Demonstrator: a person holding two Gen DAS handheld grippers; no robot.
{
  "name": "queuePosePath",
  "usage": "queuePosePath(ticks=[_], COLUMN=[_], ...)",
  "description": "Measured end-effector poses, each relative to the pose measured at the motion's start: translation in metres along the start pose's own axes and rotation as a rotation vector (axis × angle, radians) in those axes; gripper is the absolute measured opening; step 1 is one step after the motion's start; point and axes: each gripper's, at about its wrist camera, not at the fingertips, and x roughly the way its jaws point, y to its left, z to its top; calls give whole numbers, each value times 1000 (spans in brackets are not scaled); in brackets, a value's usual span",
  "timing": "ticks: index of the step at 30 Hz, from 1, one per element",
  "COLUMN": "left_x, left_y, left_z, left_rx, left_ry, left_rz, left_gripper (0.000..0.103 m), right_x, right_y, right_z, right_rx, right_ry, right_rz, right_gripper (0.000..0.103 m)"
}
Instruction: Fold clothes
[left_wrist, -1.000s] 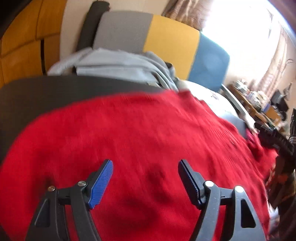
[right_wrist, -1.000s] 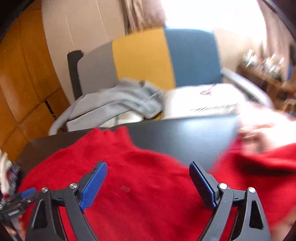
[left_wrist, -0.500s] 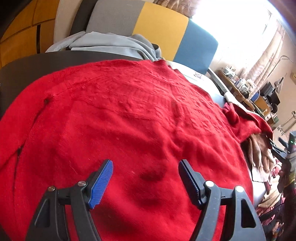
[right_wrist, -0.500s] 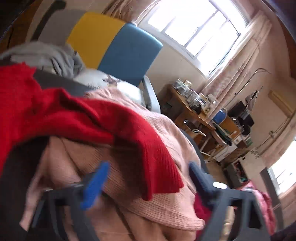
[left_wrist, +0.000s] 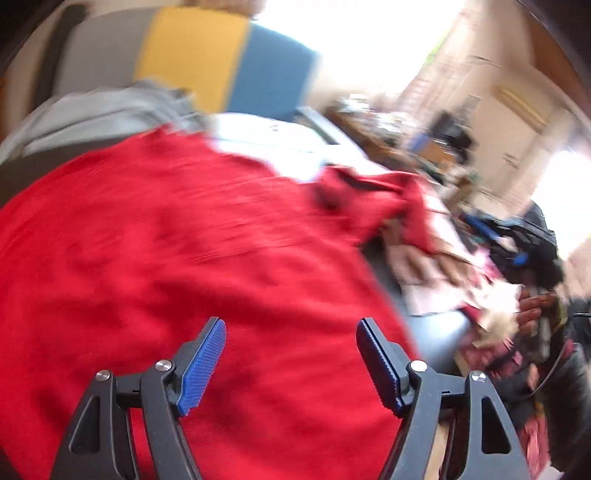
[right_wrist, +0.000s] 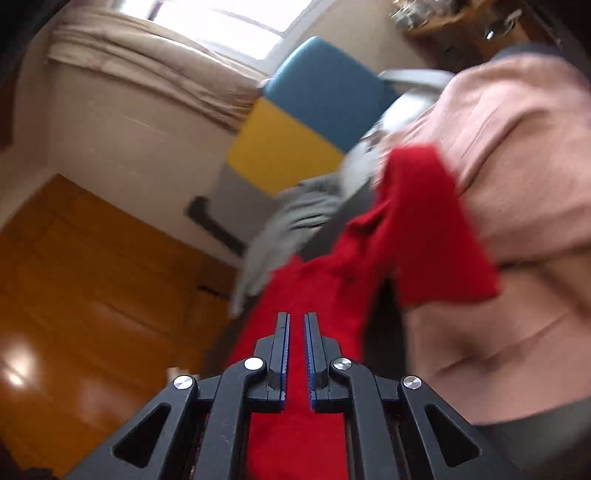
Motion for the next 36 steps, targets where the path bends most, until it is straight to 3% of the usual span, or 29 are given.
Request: queuePosePath(ticks=[2,5,6,7,9,12,16,25,27,28,29,31,32,36], left_x=[5,14,17,20,28,52,100,206,220,227,235,243,240,219], left_y=[-27,-51,-54,-57,-64,-80,-111,-161,-167,-170,-171,-170,-170,-169], left_z=[6,6,7,12,29,61,96,131,133,135,135,136,137,149], left_rx=[78,140,134,124,100,60,63,104,102,98,89,68,64,66], left_ry=[-2,33,39,40,37,36,58,167,183,193,208,236,234,200], left_rz=[-46,-75,-93,-117,-175,-251,-292,-240,-219,-207,-206,-220,-227,-253], left_gripper=[75,75,75,75,75,75,75,73,69,60,41,15,6,6], right_x=[11,11,10,6,-6,-27,-45,-47,-45,-44,-42,-40,-40,-38], right_y=[2,6,8,9,5,-11,-37,-64,-66,-67,-69,-71,-72,-73], right_z=[-17,-21,-23,-24,-25,-25,-31,-48,-50,-50,-51,-53,-54,-61], right_rx=[0,-128,-163,-188,-215,-175,-98,-61,-59,-58,-57,-53,-49,-36], right_ry=[-8,-32,-37,-48,-78,-131,-193,-181,-173,-170,-166,-161,-162,-162], right_rz=[-17,-227,-282,-323,-379,-372,-345,-362,-365,-366,-366,-367,-368,-373], right_gripper=[9,19,33,54,67,72,79,86,87,88,88,90,90,92])
